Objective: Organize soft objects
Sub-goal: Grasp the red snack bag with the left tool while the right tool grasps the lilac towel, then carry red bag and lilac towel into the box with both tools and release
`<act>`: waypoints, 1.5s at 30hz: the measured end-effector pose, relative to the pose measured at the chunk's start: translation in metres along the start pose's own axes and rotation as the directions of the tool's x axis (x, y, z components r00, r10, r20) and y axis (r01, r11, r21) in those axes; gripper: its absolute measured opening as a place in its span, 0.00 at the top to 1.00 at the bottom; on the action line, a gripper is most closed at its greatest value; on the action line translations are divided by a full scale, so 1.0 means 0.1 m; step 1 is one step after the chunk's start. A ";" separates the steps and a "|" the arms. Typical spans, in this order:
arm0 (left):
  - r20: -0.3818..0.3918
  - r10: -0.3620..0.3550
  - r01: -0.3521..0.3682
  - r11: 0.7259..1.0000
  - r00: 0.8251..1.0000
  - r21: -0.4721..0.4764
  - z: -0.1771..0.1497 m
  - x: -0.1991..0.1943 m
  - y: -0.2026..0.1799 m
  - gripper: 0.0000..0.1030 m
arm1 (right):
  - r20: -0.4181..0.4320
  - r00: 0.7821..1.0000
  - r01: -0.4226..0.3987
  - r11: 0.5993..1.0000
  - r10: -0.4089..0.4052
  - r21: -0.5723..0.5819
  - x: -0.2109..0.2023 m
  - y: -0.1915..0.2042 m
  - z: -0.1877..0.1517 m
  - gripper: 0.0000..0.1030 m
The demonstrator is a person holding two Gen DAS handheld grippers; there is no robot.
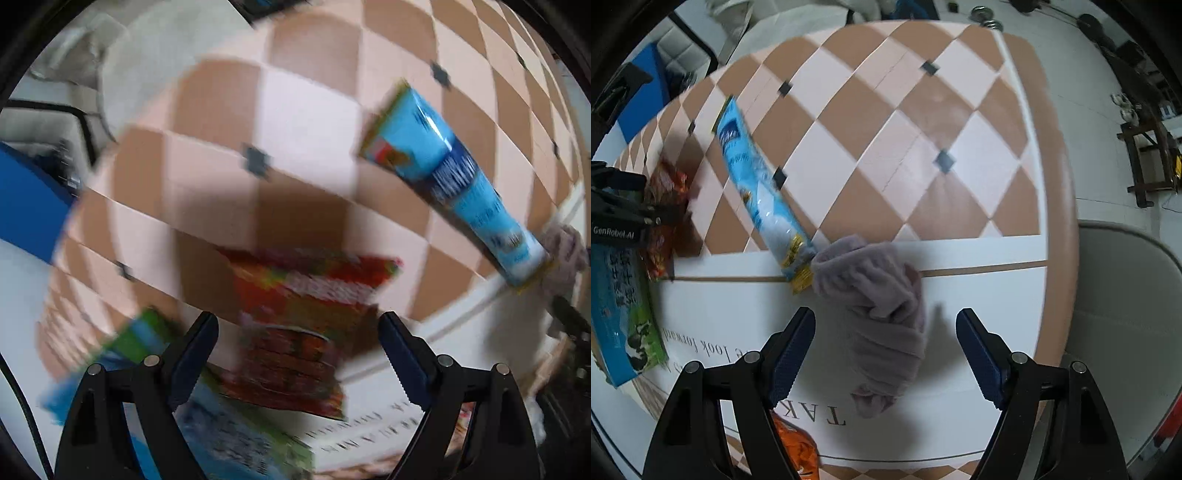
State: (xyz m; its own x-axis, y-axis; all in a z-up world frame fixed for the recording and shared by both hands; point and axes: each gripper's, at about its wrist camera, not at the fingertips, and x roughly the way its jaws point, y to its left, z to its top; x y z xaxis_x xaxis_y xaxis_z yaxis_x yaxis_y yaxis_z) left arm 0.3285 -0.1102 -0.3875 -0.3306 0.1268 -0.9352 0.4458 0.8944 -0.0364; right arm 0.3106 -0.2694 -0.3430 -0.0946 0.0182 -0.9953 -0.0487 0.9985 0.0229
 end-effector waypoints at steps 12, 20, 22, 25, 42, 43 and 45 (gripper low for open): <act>0.068 0.007 -0.002 0.997 0.998 -0.071 -0.31 0.02 -0.13 0.57 | -0.046 0.999 -0.024 0.994 0.029 0.108 0.22 -0.16 -0.12 0.65; 0.229 -0.088 0.119 0.985 0.969 -0.125 -0.95 -0.43 -0.08 0.57 | 0.036 0.984 -0.175 0.955 0.172 0.238 -0.09 -0.24 -0.56 0.68; 0.254 -0.132 0.169 0.977 0.958 -0.131 -1.16 -0.54 -0.05 0.57 | 0.063 0.978 -0.210 0.948 0.200 0.240 -0.24 -0.15 -0.67 0.68; 0.293 -0.161 0.212 0.966 0.942 -0.150 -1.49 -0.72 0.07 0.57 | 0.112 0.965 -0.257 0.946 0.238 0.200 -0.54 0.16 -0.81 0.68; 0.229 -0.255 0.327 0.864 0.940 -0.383 -2.41 -0.34 1.71 0.57 | 0.144 0.933 -0.324 0.944 0.329 -0.061 -1.05 2.92 -0.92 0.68; 0.217 -0.271 0.337 0.858 0.938 -0.388 -2.41 -0.28 1.76 0.57 | 0.138 0.937 -0.314 0.947 0.320 -0.063 -1.00 3.01 -0.90 0.68; 0.202 -0.289 0.348 0.847 0.936 -0.401 -2.41 -0.16 1.85 0.57 | 0.130 0.949 -0.282 0.957 0.288 -0.065 -0.90 3.19 -0.87 0.68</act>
State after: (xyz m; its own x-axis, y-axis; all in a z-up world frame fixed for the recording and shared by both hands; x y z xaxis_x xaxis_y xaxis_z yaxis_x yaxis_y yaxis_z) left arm 0.2159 0.1562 -0.2943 -0.2705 -0.2266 -0.9357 -0.0705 0.9740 -0.2154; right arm 0.2168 0.0434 -0.2381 0.0259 0.3118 -0.9498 -0.0841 0.9474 0.3088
